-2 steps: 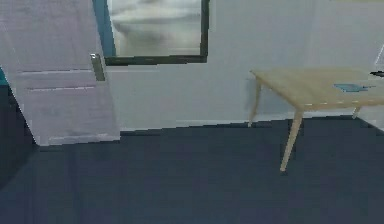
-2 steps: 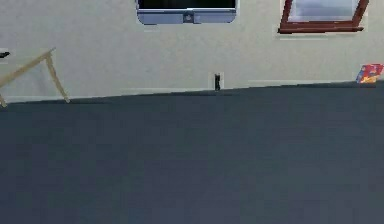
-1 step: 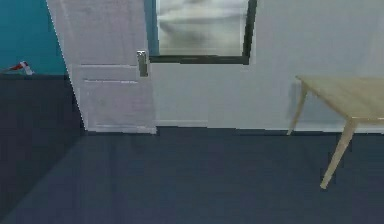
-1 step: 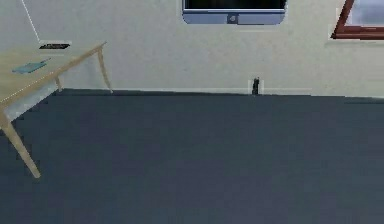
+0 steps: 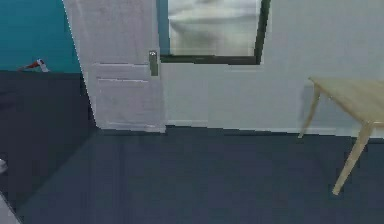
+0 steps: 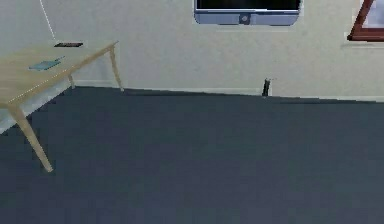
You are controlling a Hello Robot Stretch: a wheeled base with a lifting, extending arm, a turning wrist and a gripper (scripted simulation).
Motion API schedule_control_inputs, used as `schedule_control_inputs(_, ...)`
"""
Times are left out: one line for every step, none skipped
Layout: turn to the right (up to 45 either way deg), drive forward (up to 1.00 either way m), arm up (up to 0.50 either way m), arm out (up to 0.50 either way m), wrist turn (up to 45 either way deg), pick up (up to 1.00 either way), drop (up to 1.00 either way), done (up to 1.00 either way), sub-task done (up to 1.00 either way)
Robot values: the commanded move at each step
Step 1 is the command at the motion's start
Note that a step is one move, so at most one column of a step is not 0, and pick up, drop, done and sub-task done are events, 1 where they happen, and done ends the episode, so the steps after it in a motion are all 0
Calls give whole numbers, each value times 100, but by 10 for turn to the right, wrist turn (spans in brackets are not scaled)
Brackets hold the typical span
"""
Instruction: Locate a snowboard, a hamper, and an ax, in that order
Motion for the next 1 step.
schedule_control_inputs(0,70,0,0,0,0,0,0,0)
